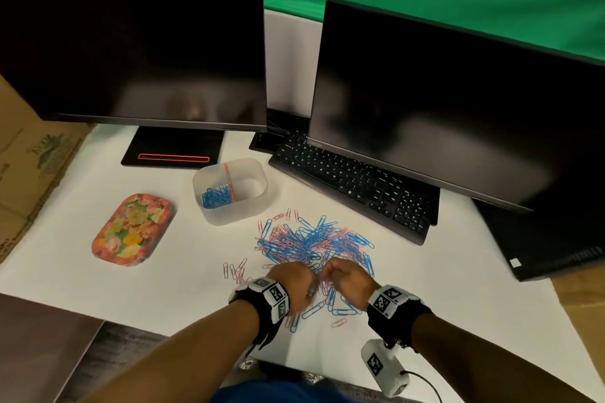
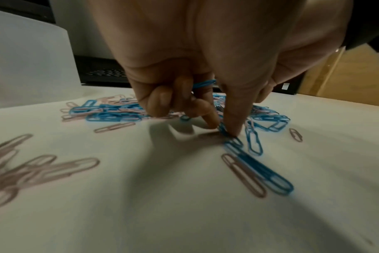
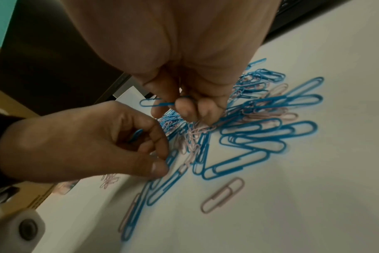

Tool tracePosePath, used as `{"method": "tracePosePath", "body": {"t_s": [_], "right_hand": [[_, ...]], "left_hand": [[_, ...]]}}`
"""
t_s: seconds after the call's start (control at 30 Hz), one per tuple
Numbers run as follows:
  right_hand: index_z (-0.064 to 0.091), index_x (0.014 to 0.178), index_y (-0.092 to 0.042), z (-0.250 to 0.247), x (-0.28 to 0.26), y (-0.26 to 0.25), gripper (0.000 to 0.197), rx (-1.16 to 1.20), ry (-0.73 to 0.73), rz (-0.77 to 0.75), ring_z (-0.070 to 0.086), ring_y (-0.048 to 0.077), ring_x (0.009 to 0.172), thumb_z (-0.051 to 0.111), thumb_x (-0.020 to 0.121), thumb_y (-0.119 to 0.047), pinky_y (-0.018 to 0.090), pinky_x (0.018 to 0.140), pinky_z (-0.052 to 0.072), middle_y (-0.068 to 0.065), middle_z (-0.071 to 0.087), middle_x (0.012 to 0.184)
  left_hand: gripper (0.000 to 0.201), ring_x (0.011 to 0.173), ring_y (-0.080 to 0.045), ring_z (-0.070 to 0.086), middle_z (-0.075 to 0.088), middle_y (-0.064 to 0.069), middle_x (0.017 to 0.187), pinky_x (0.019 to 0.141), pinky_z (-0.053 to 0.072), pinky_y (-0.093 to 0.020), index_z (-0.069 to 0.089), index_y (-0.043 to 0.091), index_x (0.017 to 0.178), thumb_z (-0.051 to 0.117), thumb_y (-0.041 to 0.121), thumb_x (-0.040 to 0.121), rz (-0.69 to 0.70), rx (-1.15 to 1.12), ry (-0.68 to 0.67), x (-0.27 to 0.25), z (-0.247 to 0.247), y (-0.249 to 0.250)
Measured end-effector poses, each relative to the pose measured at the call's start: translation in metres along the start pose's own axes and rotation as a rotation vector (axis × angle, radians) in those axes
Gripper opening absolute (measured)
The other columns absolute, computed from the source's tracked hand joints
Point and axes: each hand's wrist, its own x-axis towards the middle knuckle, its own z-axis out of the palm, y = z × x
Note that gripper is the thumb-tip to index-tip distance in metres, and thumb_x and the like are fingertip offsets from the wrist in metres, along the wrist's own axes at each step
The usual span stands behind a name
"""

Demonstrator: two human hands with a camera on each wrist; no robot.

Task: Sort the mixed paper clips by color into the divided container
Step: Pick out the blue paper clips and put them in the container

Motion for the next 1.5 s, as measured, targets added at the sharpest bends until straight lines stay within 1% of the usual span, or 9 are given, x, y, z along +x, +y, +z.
{"method": "tracePosePath", "body": {"t_s": [0.13,0.27,0.4,0.5,0.63,0.83,0.93,1.17,1.5], "right_hand": [[0.058,0.067,-0.015,-0.003,-0.007,-0.001,0.04,-0.03,-0.033,0.0,0.053,0.006,0.071,0.035,0.093,0.006,0.018,0.074,0.045,-0.003,0.057,0.073],[0.058,0.069,-0.018,-0.004,-0.01,-0.003,0.034,-0.139,-0.073,-0.017,0.051,-0.005,0.061,0.041,0.095,-0.003,0.009,0.062,0.038,-0.009,0.053,0.068],[0.06,0.089,-0.025,0.001,-0.014,0.007,0.011,-0.354,-0.13,-0.143,0.055,0.015,0.09,0.058,0.085,-0.015,0.028,0.089,0.046,-0.001,0.053,0.1],[0.059,0.112,-0.021,0.009,-0.017,0.012,0.026,-0.63,-0.234,-0.29,0.053,0.018,0.099,0.057,0.086,-0.023,0.029,0.091,0.045,0.0,0.047,0.113],[0.061,0.117,-0.014,0.018,-0.013,0.001,0.027,-0.886,-0.247,-0.378,0.054,0.029,0.107,0.048,0.094,-0.022,0.033,0.085,0.044,0.008,0.049,0.119],[0.061,0.106,-0.004,0.029,-0.003,-0.012,0.023,-1.056,-0.316,-0.398,0.052,0.031,0.105,0.043,0.094,-0.012,0.035,0.082,0.043,0.013,0.057,0.112],[0.058,0.109,-0.004,0.03,0.001,-0.014,0.024,-1.036,-0.302,-0.35,0.055,0.034,0.103,0.046,0.09,-0.013,0.037,0.082,0.046,0.015,0.054,0.114],[0.059,0.107,-0.005,0.027,0.006,-0.012,0.027,-1.001,-0.254,-0.372,0.057,0.034,0.098,0.048,0.086,-0.018,0.035,0.079,0.047,0.014,0.057,0.109],[0.068,0.078,-0.018,-0.001,0.02,-0.007,0.011,-0.153,0.008,-0.111,0.053,0.007,0.065,0.061,0.087,-0.015,0.015,0.064,0.042,-0.008,0.059,0.068]], "left_hand": [[0.018,0.094,-0.031,0.064,0.064,-0.009,0.103,0.076,0.051,-0.034,0.064,0.012,0.098,0.055,0.022,0.085,-0.073,0.031,-0.005,0.007,0.003,0.001],[0.017,0.096,-0.03,0.062,0.061,-0.008,0.107,0.08,0.053,-0.036,0.063,0.012,0.099,0.055,0.021,0.086,-0.095,-0.002,0.038,0.009,-0.002,-0.008],[0.01,0.09,-0.026,0.062,0.064,-0.002,0.095,0.077,0.052,-0.033,0.062,0.019,0.087,0.053,0.016,0.084,-0.085,-0.167,0.148,0.007,-0.014,-0.021],[0.019,0.083,-0.02,0.061,0.064,0.003,0.086,0.074,0.048,-0.026,0.06,0.025,0.095,0.049,0.013,0.084,-0.061,-0.257,0.17,0.002,-0.017,-0.032],[0.031,0.103,-0.019,0.059,0.065,0.0,0.114,0.092,0.045,-0.025,0.06,0.022,0.117,0.045,0.015,0.09,-0.046,-0.289,0.058,-0.005,-0.02,-0.04],[0.025,0.093,-0.013,0.056,0.063,0.009,0.091,0.084,0.043,-0.025,0.057,0.03,0.074,0.045,0.021,0.093,-0.173,-0.507,-0.042,-0.008,-0.02,-0.041],[0.024,0.073,-0.012,0.049,0.053,0.01,0.069,0.066,0.036,-0.025,0.053,0.024,0.065,0.049,0.014,0.087,-0.219,-0.618,-0.053,-0.009,-0.02,-0.036],[0.011,0.07,-0.008,0.052,0.055,0.013,0.072,0.065,0.04,-0.022,0.056,0.028,0.072,0.061,0.021,0.079,-0.103,-0.465,-0.053,-0.019,-0.02,-0.038],[0.025,0.11,-0.022,0.057,0.06,0.0,0.12,0.088,0.044,-0.031,0.065,0.031,0.111,0.061,0.033,0.087,0.194,0.064,-0.177,-0.027,-0.005,-0.023]]}}
